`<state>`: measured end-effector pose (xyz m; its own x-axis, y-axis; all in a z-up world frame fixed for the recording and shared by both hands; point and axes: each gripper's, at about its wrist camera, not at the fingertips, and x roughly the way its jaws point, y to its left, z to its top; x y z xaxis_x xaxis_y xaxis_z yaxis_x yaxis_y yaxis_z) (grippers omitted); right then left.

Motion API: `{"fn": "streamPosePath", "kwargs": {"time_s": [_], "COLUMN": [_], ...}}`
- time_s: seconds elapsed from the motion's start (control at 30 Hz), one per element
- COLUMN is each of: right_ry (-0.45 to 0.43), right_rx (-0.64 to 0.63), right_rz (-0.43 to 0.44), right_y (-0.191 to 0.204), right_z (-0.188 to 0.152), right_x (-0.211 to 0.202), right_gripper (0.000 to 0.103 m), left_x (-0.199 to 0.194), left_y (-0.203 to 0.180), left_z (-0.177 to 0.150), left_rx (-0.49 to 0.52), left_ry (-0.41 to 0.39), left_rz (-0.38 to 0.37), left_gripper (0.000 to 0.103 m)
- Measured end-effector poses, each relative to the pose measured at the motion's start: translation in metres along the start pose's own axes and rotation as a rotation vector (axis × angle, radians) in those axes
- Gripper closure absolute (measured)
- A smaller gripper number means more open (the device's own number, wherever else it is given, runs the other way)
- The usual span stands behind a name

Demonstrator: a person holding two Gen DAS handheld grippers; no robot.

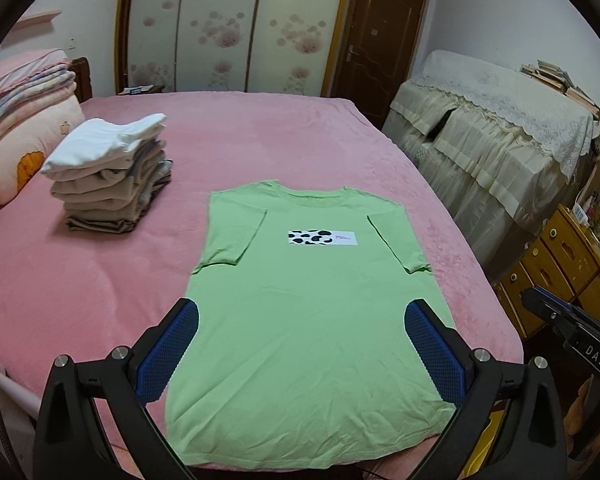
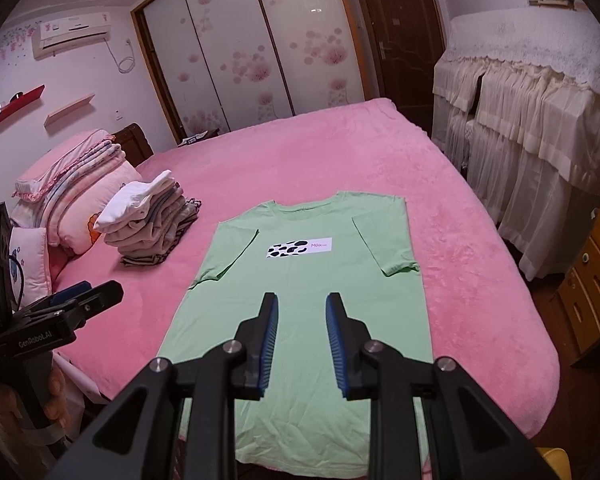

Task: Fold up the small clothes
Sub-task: 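Move both tools back toward the hem of the narrowed shirt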

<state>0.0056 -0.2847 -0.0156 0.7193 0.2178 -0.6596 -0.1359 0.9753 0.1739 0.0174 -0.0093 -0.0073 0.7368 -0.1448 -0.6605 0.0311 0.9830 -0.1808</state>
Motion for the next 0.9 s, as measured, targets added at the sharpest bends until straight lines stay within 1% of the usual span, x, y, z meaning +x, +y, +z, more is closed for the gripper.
{"fn": "streamPosePath", "kwargs": {"time_s": [0.1,0.17,0.27,0.33,0.43,0.5,0.57,0.67,0.73,0.77,0.83,0.87,0.9], "right_ry": [-0.023,-0.033,-0.045,-0.052,-0.028,-0.012,0.008,0.054,0.089,0.102,0.142,0.156,0.173], "right_rx": [-0.022,-0.030,-0.037,-0.048,-0.060,-0.063,-0.068,-0.054,-0.030,-0.022,-0.008,-0.007,-0.007], "right_rz": [-0.017,-0.006,-0.002,-0.014,-0.031,-0.040,-0.051,-0.058,-0.066,-0.068,-0.075,-0.076,-0.080], "right_y": [0.006,0.009,0.007,0.004,-0.006,-0.014,-0.026,-0.046,-0.063,-0.070,-0.087,-0.093,-0.097], "right_z": [-0.008,-0.014,-0.026,-0.036,-0.052,-0.063,-0.077,-0.097,-0.111,-0.116,-0.131,-0.137,-0.144], "right_x": [-0.011,-0.016,-0.021,-0.023,-0.018,-0.015,-0.008,0.006,0.017,0.021,0.033,0.037,0.041], "right_gripper": [0.073,0.067,0.067,0.067,0.067,0.067,0.067,0.067,0.067,0.067,0.067,0.067,0.067], "left_x": [-0.017,-0.023,-0.033,-0.036,-0.036,-0.033,-0.025,0.005,0.028,0.037,0.057,0.068,0.074], "left_y": [0.008,0.014,0.028,0.037,0.055,0.068,0.078,0.092,0.101,0.107,0.121,0.130,0.135], "left_z": [-0.009,-0.014,-0.027,-0.036,-0.055,-0.072,-0.083,-0.104,-0.118,-0.125,-0.139,-0.147,-0.151], "left_rx": [0.003,0.012,0.020,0.016,0.002,-0.015,-0.025,-0.002,0.036,0.045,0.032,0.011,-0.005], "left_ry": [-0.027,-0.040,-0.051,-0.049,-0.060,-0.080,-0.075,0.014,0.063,0.089,0.159,0.208,0.235], "left_rz": [0.021,0.035,0.048,0.048,0.051,0.068,0.064,0.097,0.154,0.171,0.162,0.149,0.132], "left_gripper": [0.000,0.001,0.001,0.001,0.001,0.001,0.001,0.001,0.001,0.001,0.001,0.001,0.001]}}
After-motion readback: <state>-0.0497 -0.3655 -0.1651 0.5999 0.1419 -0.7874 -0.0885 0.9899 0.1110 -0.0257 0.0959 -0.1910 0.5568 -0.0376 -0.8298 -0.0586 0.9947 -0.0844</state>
